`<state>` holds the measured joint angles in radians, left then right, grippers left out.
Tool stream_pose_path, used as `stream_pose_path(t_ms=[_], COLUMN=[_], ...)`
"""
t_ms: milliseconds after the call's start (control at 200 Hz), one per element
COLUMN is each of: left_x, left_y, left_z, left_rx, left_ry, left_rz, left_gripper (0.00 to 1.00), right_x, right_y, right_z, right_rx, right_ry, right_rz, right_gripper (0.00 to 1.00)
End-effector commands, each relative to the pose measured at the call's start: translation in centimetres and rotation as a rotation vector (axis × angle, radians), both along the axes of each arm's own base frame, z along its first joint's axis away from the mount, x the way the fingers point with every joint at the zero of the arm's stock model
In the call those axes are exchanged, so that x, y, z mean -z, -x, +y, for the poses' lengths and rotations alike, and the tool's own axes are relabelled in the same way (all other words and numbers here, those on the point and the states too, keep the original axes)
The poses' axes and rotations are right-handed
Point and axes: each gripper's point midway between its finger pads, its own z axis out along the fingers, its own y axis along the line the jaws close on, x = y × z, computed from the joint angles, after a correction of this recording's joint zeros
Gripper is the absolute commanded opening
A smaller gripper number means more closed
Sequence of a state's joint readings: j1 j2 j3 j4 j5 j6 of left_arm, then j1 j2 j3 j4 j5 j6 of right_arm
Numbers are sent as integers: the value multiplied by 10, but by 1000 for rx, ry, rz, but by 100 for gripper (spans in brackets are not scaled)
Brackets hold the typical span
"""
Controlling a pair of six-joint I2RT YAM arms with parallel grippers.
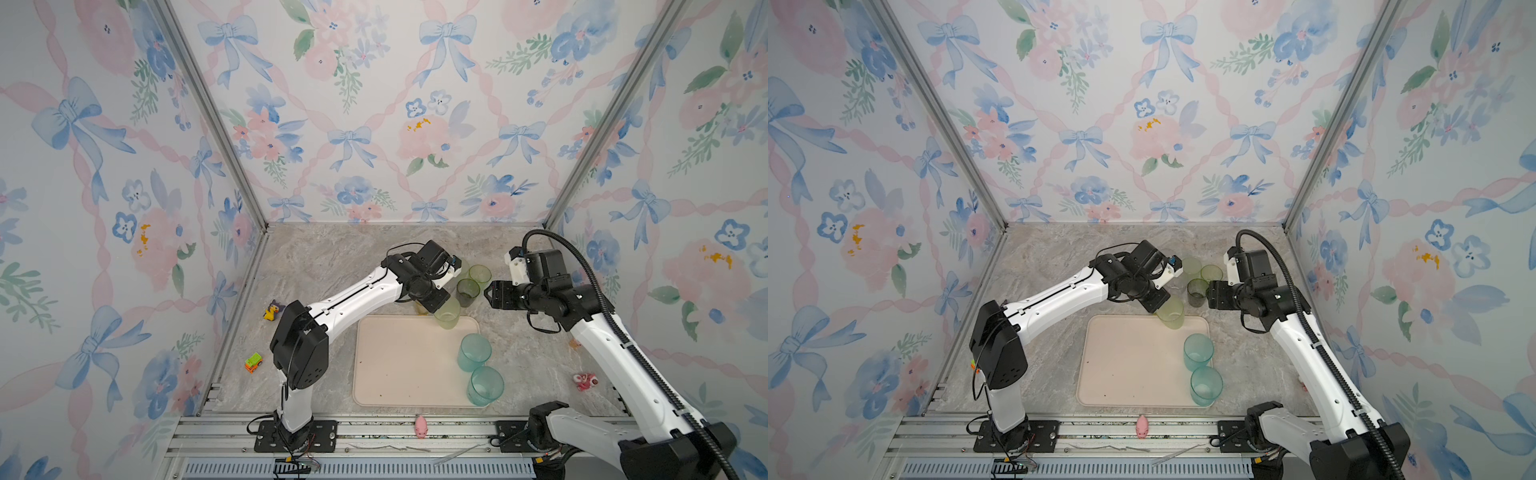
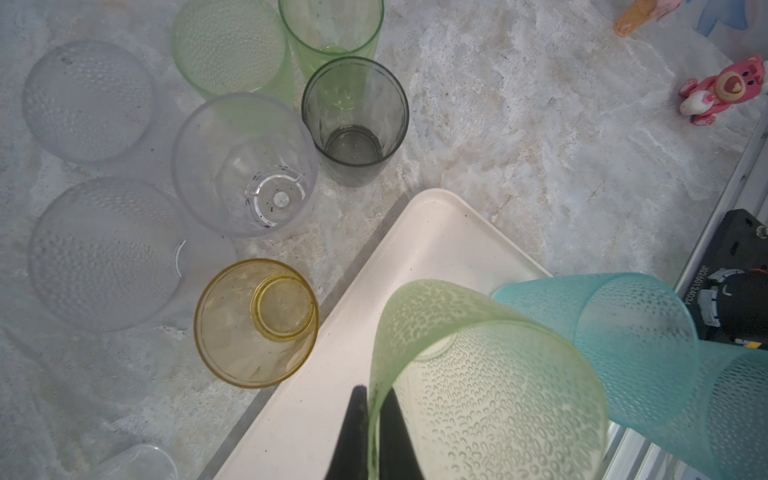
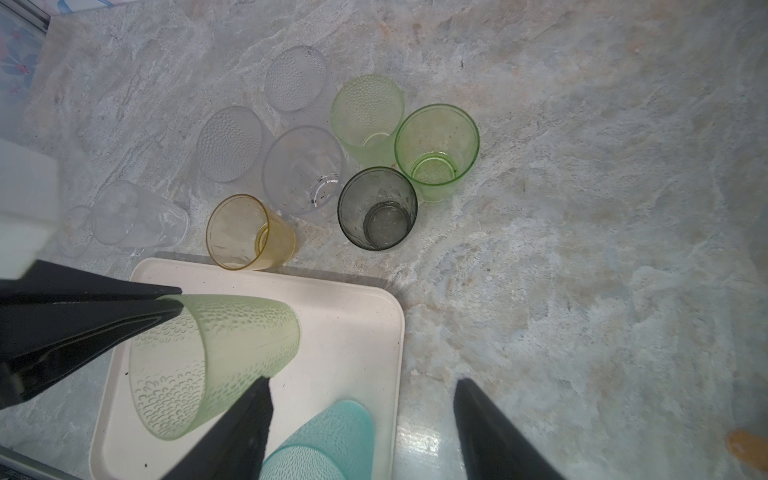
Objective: Place the glasses into the tray
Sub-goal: 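Carry the light green cup with the left gripper over the tray, then lower the light green cup onto the tray and open the left gripper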
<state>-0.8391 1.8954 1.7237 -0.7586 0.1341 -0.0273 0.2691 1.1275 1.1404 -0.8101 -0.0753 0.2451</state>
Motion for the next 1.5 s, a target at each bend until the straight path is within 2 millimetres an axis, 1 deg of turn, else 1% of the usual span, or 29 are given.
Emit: stream_pose_path(t_ms=[0,115,280,510,720,1071,1256,1491], left_x=[0,12,22,36,48,60,65,68], left_y=[1,-2,-3,-3,2,6,5,6], left_z=[-13,-21,-30,-36,-42,-55,-57,-59], left_rx=[46,63,84,104,127,159,164,169], left_ry=[2,-25,-66,-113,-145,-149,-153,-156], left_rz=[1,14,18,31,45,61,65,68], left_gripper=[3,3,3,3,3,3,3,6], right_x=[3,4,7,8,10,14,14,18], right_y=[3,2,0,-2,-3,-3,-2,-1], right_z=[-3,-3,-2,-2,-3,-4,-5,-7], right_rx=[3,2,-2,-7,-8,-5,-6,-2], right_ry=[4,2,2,7,11,9,9,10], right_rz=[5,2,9,11,14,22,23,29], right_gripper=[72,72,72,72,72,72,72,72])
